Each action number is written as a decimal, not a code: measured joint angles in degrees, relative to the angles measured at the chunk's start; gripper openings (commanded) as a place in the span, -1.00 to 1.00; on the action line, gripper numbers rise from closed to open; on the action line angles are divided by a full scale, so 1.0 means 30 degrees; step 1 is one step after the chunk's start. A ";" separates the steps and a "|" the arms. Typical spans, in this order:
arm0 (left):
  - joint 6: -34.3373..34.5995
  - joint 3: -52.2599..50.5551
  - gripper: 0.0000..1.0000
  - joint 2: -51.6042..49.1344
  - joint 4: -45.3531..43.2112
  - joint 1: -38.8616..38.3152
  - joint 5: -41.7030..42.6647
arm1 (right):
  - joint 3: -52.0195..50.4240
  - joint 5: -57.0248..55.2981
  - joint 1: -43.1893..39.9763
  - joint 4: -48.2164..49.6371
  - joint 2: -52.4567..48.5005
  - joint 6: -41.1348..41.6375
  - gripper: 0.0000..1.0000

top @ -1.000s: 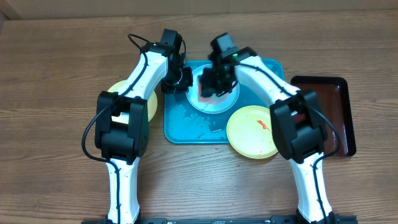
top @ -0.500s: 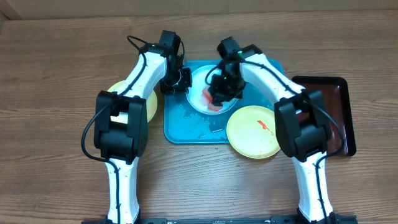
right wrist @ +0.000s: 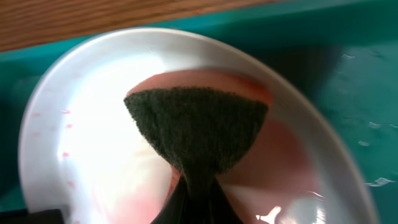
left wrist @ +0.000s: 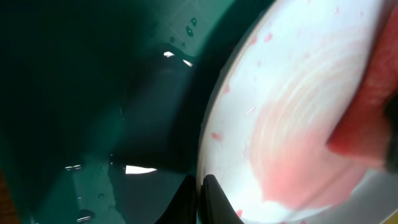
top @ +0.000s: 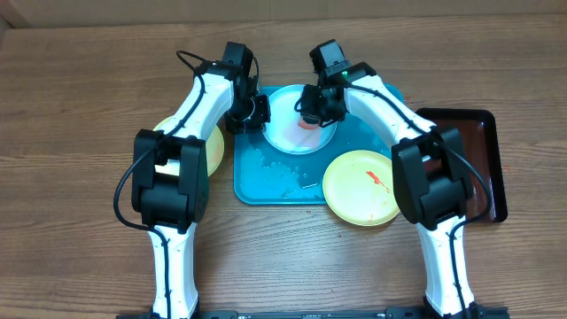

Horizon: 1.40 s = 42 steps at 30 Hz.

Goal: Clean dirty plates on tray and stack at the side
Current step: 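Scrub the light-blue plate with the sponge while left gripper holds it, then keep scrubbing the light-blue plate center with the sponge in circles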

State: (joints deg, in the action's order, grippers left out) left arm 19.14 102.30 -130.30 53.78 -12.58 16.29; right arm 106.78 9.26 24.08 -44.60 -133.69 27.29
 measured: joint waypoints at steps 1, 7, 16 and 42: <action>0.0000 0.0000 -0.92 0.0007 0.0000 0.0066 -0.0007 | 0.0000 0.0000 0.0153 0.0036 0.0000 -0.0051 -0.92; -0.0015 0.0000 -0.92 0.0007 0.0182 0.0248 -0.0204 | 0.0000 0.0415 0.1749 -0.0809 0.0000 -0.0117 -0.92; -0.0015 0.0000 -0.92 0.0000 0.0204 0.0284 -0.0197 | 0.0007 0.0444 0.2222 -0.1027 0.0000 -0.0117 -0.92; -0.0007 0.0000 -0.91 0.0000 0.0058 0.0357 -0.0291 | 0.2900 -0.1377 -0.0262 -0.7366 -0.0124 -0.0692 -0.92</action>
State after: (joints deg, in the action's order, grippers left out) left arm 19.11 102.30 -130.30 53.95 -11.51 15.42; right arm 115.48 5.13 23.29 -66.70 -134.06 25.21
